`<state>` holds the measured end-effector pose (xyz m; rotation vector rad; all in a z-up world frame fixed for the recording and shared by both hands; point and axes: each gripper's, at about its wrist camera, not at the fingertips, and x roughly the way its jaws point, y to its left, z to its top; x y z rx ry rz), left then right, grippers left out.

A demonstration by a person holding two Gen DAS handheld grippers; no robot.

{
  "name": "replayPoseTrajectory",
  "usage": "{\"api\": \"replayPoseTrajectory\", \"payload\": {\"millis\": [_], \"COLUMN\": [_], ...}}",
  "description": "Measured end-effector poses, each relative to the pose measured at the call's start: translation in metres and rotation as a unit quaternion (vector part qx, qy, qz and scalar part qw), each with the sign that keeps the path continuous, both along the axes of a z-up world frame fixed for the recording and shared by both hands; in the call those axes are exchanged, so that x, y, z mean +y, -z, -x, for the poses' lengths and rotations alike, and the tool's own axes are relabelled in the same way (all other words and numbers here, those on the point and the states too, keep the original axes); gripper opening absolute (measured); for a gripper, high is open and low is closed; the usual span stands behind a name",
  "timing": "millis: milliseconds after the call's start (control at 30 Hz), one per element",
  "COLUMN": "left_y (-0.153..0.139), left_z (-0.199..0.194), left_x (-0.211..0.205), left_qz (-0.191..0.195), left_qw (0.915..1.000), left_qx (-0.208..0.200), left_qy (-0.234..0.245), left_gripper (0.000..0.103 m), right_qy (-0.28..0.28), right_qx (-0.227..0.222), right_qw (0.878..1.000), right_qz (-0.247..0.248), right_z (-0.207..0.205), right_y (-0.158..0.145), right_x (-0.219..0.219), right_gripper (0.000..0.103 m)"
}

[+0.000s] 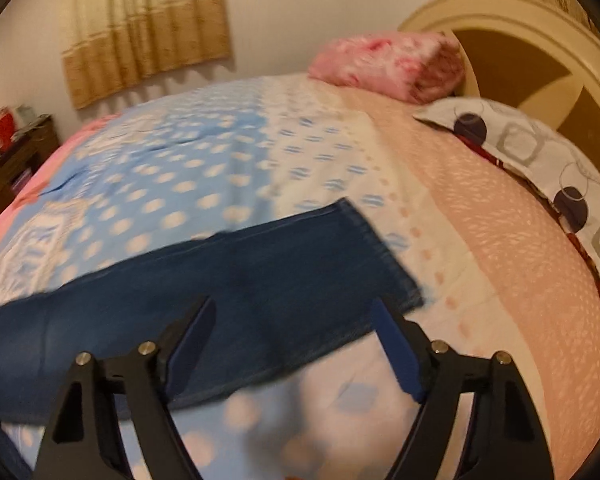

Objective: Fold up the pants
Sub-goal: 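Lower the left tool to the jeans waistband while the right tool lowers to the leg hem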

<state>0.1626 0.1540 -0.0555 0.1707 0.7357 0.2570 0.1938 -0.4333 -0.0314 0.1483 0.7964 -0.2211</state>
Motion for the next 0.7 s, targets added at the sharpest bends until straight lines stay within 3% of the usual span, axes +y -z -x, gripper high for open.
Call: {"api": "replayPoseTrajectory", "payload": {"millis": [233,333,567,700], "left_y": [0.023,0.031,0.034,0.035], "left_z": [-0.046,-0.059,-0.079,-0.085], "left_x": [0.026,0.039,0.078,0.104], "left_qz": [-0.008,0.005,-0.008,0.012], "left_qw": [0.9990,0.9979,0.9953,0.9936], "left_qx": [0.035,0.048,0.054,0.061], "left_qy": [-0.027,-0.043,-0.079,-0.095], "left_gripper": [0.102,0.102,0.102,0.102], "right_qy": [0.024,0.031,0.043,0.051], "right_qx": [0.041,0.050,0.072,0.091], "right_qw": [0.999,0.998,0.996,0.994], "right_qz": [0.010,0.016,0.020,0.017], "right_z": [-0.065,-0.085,-0.125,-0.141], "right_y": [0.028,0.036,0.045,0.057], "right_x": [-0.057,-0.066,-0.087,-0.094], "right_gripper": [0.074,0.074,0.074,0.074]}}
